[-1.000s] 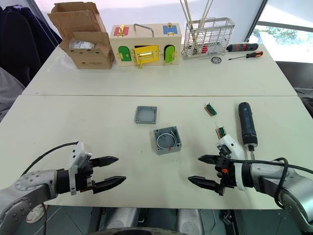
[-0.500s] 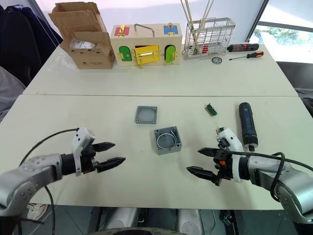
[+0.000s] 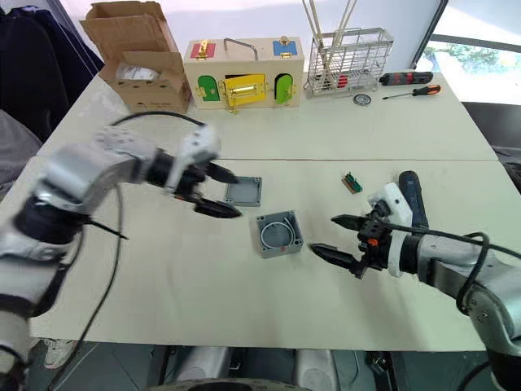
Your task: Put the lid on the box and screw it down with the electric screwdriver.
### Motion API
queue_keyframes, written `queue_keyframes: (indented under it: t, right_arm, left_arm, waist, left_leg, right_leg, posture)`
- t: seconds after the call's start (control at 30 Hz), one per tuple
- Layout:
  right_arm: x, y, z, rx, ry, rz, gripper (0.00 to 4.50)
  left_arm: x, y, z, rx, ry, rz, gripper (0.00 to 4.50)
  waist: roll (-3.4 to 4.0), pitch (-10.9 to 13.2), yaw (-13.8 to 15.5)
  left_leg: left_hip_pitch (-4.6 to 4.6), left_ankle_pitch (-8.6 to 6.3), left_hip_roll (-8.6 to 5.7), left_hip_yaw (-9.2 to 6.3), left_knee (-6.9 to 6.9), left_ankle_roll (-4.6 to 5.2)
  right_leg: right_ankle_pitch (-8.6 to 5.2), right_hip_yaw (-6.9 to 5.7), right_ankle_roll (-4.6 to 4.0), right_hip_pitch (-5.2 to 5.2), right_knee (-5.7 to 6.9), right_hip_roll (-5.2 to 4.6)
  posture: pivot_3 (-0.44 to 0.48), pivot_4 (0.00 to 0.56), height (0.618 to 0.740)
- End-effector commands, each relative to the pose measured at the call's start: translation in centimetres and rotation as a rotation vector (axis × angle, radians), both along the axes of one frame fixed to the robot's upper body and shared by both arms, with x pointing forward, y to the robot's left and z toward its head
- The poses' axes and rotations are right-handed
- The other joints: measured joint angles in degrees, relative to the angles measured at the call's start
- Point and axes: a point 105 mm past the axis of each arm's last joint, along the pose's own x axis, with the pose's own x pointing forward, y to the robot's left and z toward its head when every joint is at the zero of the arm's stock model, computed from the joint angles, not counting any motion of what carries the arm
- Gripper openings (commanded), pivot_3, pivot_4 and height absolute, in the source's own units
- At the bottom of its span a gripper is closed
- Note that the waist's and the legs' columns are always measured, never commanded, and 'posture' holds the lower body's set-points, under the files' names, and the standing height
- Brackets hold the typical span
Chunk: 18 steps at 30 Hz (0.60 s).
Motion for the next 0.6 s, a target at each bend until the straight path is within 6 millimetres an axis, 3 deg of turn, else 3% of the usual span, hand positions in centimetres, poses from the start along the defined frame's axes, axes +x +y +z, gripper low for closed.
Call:
queue_keyframes:
  t: [0.03,0.1,0.23,0.6]
  right_arm:
    - [-1.1,1.1,-0.9,0.019,-0.006,-0.01,4.48]
    - [-1.6,1.3,-1.5,0.03,-0.008,-0.043,4.48]
    - [-1.9,1.2,-1.8,0.037,-0.019,-0.081,4.48]
    - [-2.1,1.1,-1.8,0.039,-0.045,-0.133,4.48]
  left_arm:
    - [-2.0,-4.5,-0.6,0.002,0.081,-0.124,4.5]
    - [-3.7,-6.8,-1.9,0.03,0.091,-0.208,4.5]
    - [-5.4,-8.5,-3.6,0.085,0.108,-0.29,4.5]
    - [-4.8,-8.9,-6.3,0.205,0.099,-0.318,4.5]
  waist:
    - [-0.03,0.04,-0.09]
    - [-0.02,0.04,-0.02]
    - [-0.02,0.04,-0.17]
    - [0.0,0.03,0.1]
  left_leg:
    - [-0.04,0.0,0.0,-0.03,0.03,0.0]
    - [-0.05,0.02,0.0,-0.03,0.09,0.0]
    - [-0.02,0.03,0.0,-0.03,0.11,-0.02]
    - [0.07,0.04,-0.01,-0.04,0.1,-0.03]
  right_leg:
    - [-0.02,0.01,0.03,-0.04,0.03,-0.01]
    - [-0.02,0.04,0.04,-0.1,0.16,0.0]
    - [-0.01,0.07,0.04,-0.08,0.19,-0.01]
    - [-0.01,0.07,0.04,0.01,0.19,0.0]
  posture:
    - [0.0,0.15,0.734]
    - [0.0,0.15,0.734]
    - [0.0,0.15,0.734]
    - [0.0,0.15,0.734]
